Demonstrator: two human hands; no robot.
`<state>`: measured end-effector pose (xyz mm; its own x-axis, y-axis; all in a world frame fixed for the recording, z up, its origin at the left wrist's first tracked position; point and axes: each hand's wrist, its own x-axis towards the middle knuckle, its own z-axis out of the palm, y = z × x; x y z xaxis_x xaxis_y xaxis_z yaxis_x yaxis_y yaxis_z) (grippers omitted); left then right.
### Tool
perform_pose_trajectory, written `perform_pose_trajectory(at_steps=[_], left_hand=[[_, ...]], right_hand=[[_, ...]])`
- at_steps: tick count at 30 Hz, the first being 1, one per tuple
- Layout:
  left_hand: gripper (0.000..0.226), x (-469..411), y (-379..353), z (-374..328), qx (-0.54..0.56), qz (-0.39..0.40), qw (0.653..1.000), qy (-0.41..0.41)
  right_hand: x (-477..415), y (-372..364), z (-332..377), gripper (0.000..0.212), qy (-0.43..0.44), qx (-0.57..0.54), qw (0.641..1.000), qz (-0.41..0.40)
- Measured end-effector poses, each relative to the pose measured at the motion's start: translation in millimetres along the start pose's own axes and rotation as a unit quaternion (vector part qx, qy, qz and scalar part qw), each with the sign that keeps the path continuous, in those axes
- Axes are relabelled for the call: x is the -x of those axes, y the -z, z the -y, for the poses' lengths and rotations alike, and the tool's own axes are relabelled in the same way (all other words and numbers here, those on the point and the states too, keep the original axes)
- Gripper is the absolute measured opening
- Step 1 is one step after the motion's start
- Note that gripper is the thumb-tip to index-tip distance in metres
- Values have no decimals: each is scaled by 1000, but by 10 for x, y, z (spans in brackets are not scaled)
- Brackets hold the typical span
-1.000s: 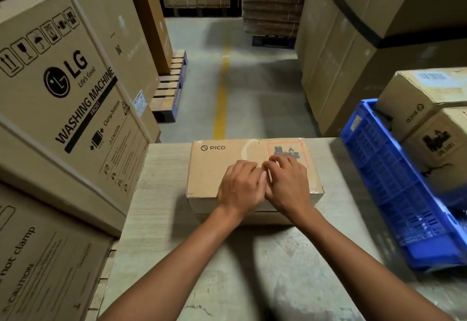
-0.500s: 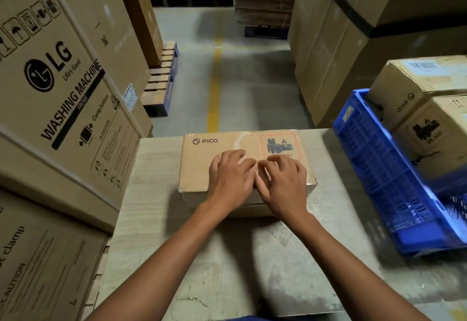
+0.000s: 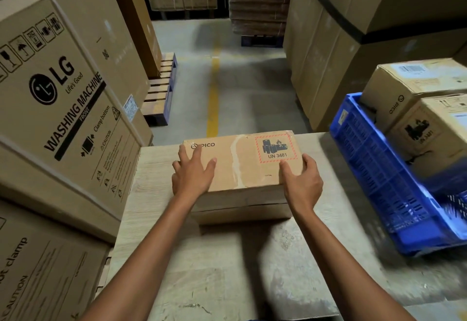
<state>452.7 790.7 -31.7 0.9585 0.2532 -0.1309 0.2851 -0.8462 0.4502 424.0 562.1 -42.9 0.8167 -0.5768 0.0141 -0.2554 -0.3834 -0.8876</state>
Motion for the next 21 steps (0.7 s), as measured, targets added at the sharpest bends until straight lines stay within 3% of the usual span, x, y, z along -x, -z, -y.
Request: perform_pose_trajectory(at_steps=[7, 13, 18, 21], left_hand=[[63, 6, -96, -44, 131, -30, 990, 32], [63, 140, -456, 53, 246, -27, 965, 80], [62, 397, -705, 197, 260, -45, 954, 144], [52, 417, -442, 137, 322, -118, 935, 90]], right_hand=[[-249, 131, 393, 50, 84, 19, 996, -23], [-324, 50, 875, 47, 223, 8, 974, -34], [-239, -110, 1015, 37, 348, -2, 937, 31], [-223, -65, 932, 23, 338, -92, 933, 78]])
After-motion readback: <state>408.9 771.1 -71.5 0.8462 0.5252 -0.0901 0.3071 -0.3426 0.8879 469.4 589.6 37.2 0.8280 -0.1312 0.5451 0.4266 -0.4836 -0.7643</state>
